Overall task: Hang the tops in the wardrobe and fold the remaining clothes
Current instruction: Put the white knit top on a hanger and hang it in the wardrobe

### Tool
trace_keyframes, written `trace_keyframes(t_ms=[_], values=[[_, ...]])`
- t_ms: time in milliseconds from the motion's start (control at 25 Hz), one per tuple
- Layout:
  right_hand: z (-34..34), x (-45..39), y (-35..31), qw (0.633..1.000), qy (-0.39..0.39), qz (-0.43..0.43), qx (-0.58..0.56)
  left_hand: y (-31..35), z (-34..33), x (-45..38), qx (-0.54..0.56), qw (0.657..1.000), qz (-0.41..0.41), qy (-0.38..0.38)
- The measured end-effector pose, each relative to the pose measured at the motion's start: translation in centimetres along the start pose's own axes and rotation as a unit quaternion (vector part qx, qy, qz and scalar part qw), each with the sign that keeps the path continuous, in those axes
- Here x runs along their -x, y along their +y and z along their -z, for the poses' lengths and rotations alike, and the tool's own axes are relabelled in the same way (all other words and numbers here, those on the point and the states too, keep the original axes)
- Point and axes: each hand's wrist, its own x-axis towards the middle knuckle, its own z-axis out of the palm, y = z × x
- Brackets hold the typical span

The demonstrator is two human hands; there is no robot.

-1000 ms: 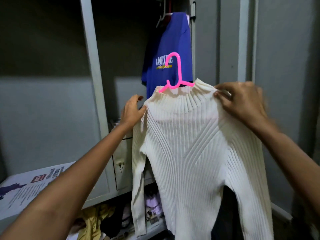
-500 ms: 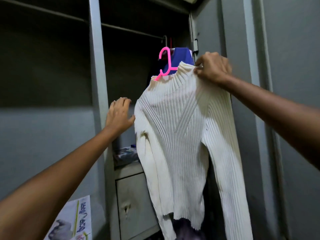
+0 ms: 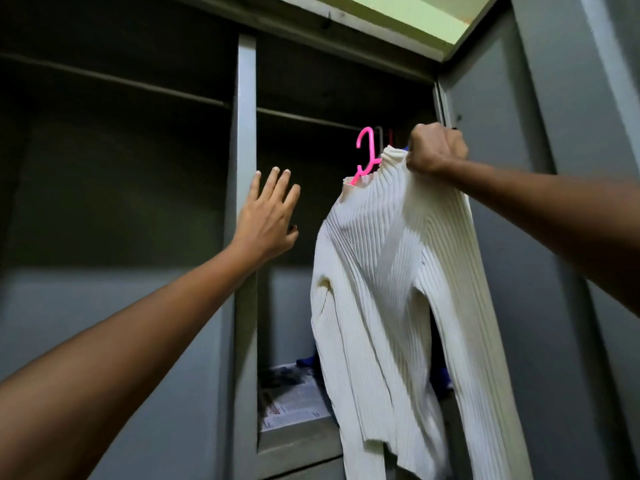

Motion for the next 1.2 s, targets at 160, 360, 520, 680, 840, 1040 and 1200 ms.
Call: trace_keyframes(t_ms=[160,360,520,680,840,1040,1200], values=[[-2.7,-3.6,0.1,0.999,0.035,-0.012,-0.017,-0.2,-0.4,-0.9,-0.014,0.997,0.066,0.028],[-5.6,-7.5,0.1,0.997,0.05,-0.034,-0.05,0.2,-1.1,-1.1,-0.091,0.992,0.084,0.021],[-8.3,-8.6,-0.7,0.997,0.038,-0.028,-0.066,0.0,-1.2,-0.8,-0.035,0.988,0.14,0.063],[-10.5,-9.4,-2.2,0.997,0.029,-0.015,-0.066,-0.1,-1.7,-0.9,-0.03,0.985,0.152,0.071],[-12.0,-9.5,-2.0,0.997,0.044,-0.023,-0.064,-0.1,-2.0,-1.0,-0.049,0.984,0.149,0.081],[-12.2,-10.5,-0.8,0.993,0.076,-0.051,-0.078,-0.2,-2.6,-1.2,-0.065,0.983,0.15,0.086],[-12.4,-11.7,-1.4,0.992,0.072,-0.055,-0.088,-0.4,-2.8,-1.0,-0.071,0.982,0.15,0.094]])
